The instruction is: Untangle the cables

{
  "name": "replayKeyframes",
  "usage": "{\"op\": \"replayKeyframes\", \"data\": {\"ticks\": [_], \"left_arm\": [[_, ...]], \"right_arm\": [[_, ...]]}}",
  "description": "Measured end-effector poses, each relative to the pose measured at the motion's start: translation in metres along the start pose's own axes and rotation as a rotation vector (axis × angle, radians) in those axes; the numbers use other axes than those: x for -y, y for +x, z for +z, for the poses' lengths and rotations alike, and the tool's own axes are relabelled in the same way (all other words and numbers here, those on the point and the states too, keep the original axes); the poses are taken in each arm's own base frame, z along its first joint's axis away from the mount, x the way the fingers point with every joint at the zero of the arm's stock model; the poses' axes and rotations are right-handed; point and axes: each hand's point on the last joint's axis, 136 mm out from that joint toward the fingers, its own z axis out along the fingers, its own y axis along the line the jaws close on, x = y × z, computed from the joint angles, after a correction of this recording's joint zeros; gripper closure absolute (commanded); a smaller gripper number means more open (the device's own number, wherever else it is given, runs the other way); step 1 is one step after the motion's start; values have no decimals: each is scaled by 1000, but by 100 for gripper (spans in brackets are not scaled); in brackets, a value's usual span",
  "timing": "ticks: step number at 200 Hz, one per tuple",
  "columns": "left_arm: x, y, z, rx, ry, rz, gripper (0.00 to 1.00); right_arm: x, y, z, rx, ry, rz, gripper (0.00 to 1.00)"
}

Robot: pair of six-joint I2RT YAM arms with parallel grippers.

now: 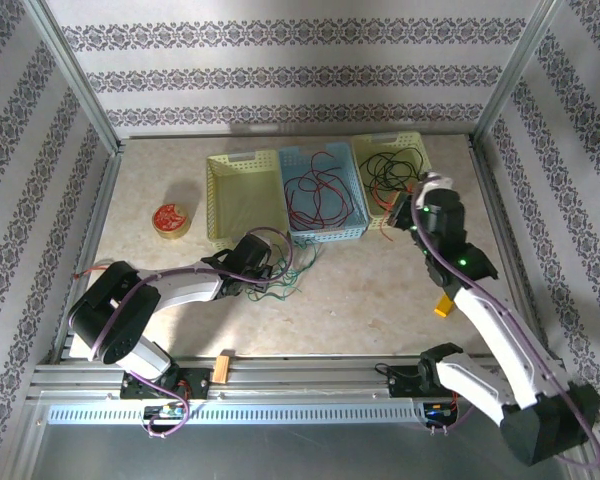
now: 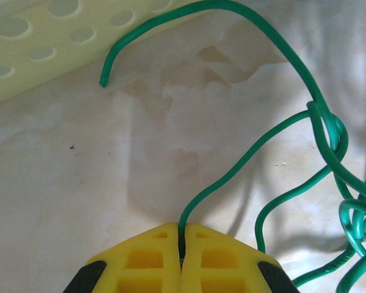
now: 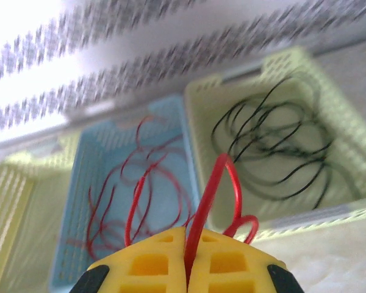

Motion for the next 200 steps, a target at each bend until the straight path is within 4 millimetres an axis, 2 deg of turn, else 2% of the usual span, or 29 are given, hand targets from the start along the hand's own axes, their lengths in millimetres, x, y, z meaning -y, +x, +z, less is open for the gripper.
{"op": "replayKeyframes", "data": {"ticks": [11,24,41,52,73,102,117,129,142,152,165,185,200], "left_arm": [[0,0,0,0,2,0,100],[1,0,-1,2,9,0,100],[3,1,-2,6,23,3,100],[4,2,-3,10,36,6,100],[9,4,-6,14,73,13,100],[14,2,-10,27,105,17,100],[16,0,-12,32,112,17,100],[16,0,-14,37,115,17,100],[16,-1,-16,42,119,17,100],[17,-2,-17,47,121,16,100],[17,-4,-18,51,123,16,100],[17,-4,-19,56,125,16,100],[16,-2,-19,54,124,16,100]], "right_arm": [[8,-13,-6,34,17,17,100],[8,-24,-6,44,6,28,100],[-9,-29,5,2,-66,30,100],[-23,-25,20,-54,-119,32,99],[-47,-3,58,-185,-190,33,97],[-86,49,114,-378,-257,-1,94],[-100,68,136,-439,-277,-10,92],[-108,77,152,-469,-288,-10,83],[-111,79,167,-479,-286,-4,63],[-112,80,173,-480,-286,-12,53],[-112,78,177,-472,-281,-10,47],[-113,73,175,-456,-278,-9,48],[-113,73,166,-449,-287,-18,51]]}}
